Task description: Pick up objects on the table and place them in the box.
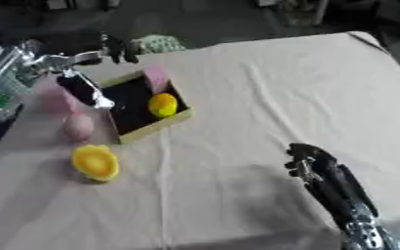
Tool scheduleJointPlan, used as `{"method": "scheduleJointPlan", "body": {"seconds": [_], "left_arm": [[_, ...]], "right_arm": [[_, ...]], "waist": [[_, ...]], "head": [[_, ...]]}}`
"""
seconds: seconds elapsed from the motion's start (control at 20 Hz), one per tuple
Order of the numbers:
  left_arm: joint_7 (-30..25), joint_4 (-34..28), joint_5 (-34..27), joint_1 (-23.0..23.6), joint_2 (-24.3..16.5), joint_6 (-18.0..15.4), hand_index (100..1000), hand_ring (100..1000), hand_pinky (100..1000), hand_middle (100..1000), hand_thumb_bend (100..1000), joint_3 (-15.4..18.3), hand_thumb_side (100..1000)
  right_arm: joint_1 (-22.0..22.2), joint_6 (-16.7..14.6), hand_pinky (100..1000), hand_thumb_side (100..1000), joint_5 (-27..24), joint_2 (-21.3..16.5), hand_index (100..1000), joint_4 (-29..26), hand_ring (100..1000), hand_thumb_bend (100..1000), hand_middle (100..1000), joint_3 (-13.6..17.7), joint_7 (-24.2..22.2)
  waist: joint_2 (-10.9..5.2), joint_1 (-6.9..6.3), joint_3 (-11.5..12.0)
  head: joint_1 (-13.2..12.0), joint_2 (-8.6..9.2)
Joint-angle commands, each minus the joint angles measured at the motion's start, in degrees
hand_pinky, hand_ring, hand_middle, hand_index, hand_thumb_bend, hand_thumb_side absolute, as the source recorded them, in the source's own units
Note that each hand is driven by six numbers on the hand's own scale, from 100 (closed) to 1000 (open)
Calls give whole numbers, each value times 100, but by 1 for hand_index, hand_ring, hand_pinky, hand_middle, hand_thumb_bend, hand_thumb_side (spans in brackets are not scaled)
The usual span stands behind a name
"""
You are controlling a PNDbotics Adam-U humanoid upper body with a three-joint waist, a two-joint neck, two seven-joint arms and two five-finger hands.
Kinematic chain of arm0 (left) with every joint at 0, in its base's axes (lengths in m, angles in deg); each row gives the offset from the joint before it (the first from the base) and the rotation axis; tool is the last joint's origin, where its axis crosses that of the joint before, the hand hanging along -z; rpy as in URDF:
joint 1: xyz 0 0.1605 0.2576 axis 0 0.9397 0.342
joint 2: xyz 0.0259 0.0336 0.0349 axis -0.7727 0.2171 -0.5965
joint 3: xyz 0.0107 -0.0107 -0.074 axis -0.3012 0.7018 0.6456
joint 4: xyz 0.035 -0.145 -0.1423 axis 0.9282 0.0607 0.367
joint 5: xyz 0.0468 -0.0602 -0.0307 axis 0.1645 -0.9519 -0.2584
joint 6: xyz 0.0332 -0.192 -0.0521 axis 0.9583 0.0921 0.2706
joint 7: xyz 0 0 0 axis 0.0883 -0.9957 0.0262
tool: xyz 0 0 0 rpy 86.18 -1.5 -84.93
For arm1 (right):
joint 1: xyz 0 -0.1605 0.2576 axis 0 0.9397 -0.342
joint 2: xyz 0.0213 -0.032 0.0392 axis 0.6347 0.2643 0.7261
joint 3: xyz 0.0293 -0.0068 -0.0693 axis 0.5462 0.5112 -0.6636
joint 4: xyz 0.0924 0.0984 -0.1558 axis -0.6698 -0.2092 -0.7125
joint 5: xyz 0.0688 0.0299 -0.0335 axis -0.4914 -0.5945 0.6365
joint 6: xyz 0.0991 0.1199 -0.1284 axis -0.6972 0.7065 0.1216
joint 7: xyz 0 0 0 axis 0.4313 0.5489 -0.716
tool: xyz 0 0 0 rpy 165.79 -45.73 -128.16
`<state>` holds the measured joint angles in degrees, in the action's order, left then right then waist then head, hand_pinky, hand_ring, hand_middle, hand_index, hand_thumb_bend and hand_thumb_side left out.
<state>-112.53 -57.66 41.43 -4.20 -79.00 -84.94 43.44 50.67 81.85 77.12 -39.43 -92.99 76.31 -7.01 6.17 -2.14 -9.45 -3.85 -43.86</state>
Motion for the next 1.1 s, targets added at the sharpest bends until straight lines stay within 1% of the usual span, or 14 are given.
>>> {"method": "scheduleJointPlan", "body": {"seconds": [0.05,0.1,0.15,0.25,0.35,0.6,0.75,0.85,0.9,0.95,1.0,1.1], "left_arm": [[-730,-408,-329,119,-447,40,876,738,789,760,445,-160,262],[-860,-439,-351,189,-478,53,876,738,789,760,445,-210,262],[-927,-440,-350,262,-497,56,884,747,794,770,433,-278,241],[-976,-355,-263,399,-485,8,890,755,799,778,437,-448,240],[-988,-267,-127,480,-434,-63,896,762,806,787,440,-543,238],[-991,-4,248,568,-263,-189,919,786,824,815,448,-607,249],[-992,46,493,600,-198,-273,932,799,836,832,450,-612,255],[-991,57,619,650,-176,-332,931,796,833,829,436,-622,241],[-991,67,656,681,-176,-363,923,785,825,817,408,-631,222],[-991,72,677,703,-180,-390,900,754,801,787,346,-636,186],[-986,68,681,720,-190,-408,864,707,766,741,275,-632,151],[-911,24,645,733,-228,-397,759,588,684,609,149,-580,111]], "right_arm": [[-38,-12,678,623,34,-88,798,-118,682,100,725,57,20],[-41,-13,678,623,36,-88,798,-119,682,100,725,57,19],[-44,-15,678,620,38,-89,798,-120,682,100,725,56,17],[-49,-17,678,620,43,-89,798,-121,682,100,725,55,13],[-54,-17,678,615,44,-85,798,-121,682,100,725,52,9],[-60,-17,678,611,46,-79,798,-118,682,100,725,48,1],[-60,-18,678,609,47,-71,798,-117,682,100,725,50,1],[-60,-19,679,609,48,-68,798,-117,682,100,725,52,2],[-60,-19,679,610,48,-68,798,-117,682,100,725,54,4],[-58,-18,678,611,49,-69,797,-116,682,100,725,56,6],[-54,-17,678,611,50,-71,797,-115,682,100,725,59,9],[-49,-15,678,612,52,-72,797,-114,682,100,725,64,16]], "waist": [[-71,-1,7],[-71,-3,9],[-69,-5,9],[-70,-4,5],[-71,3,1],[-78,25,-13],[-83,37,-14],[-81,42,-12],[-80,44,-10],[-79,44,-7],[-79,42,-3],[-81,39,6]], "head": [[34,-26],[36,-26],[39,-26],[37,-26],[41,-26],[43,-26],[49,-26],[54,-26],[55,-26],[55,-26],[56,-26],[62,-26]]}}
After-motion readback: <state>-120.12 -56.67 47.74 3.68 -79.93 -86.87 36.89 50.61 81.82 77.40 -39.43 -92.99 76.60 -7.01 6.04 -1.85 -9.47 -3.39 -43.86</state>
